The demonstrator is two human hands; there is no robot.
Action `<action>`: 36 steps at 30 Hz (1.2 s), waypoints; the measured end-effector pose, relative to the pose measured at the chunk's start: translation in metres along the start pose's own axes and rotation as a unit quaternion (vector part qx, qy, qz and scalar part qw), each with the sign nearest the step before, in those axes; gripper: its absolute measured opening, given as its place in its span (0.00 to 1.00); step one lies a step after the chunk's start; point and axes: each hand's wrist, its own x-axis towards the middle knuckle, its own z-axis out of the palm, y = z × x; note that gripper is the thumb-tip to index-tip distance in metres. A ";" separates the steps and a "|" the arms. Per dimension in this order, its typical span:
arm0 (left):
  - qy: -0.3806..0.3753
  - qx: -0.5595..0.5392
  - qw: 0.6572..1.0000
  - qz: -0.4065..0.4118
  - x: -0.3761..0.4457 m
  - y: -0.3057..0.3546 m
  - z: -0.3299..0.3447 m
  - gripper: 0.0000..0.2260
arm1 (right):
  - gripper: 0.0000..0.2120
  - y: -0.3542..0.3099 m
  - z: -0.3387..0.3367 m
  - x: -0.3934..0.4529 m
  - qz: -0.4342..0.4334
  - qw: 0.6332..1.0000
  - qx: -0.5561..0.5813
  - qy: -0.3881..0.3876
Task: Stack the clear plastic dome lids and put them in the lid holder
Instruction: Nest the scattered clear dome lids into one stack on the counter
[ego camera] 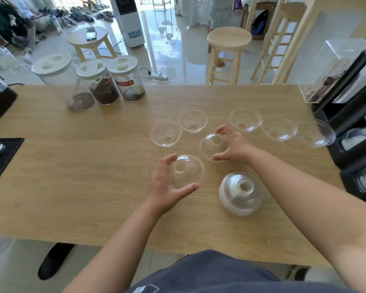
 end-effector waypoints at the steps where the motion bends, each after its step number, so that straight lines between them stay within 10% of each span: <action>1: -0.016 -0.020 1.000 0.016 0.000 0.013 0.005 0.41 | 0.37 0.002 -0.002 -0.002 -0.005 1.000 0.010 0.007; 14: -0.198 0.000 0.975 0.105 -0.001 0.063 0.085 0.42 | 0.35 0.019 -0.052 -0.080 -0.029 0.967 0.212 0.138; 32: -0.183 -0.027 0.978 0.094 -0.006 0.057 0.073 0.52 | 0.36 0.036 -0.046 -0.162 -0.097 0.978 0.131 0.128; 36: -0.128 -0.070 0.987 0.072 0.002 0.039 0.031 0.37 | 0.35 0.031 -0.035 -0.159 -0.138 0.985 0.070 0.082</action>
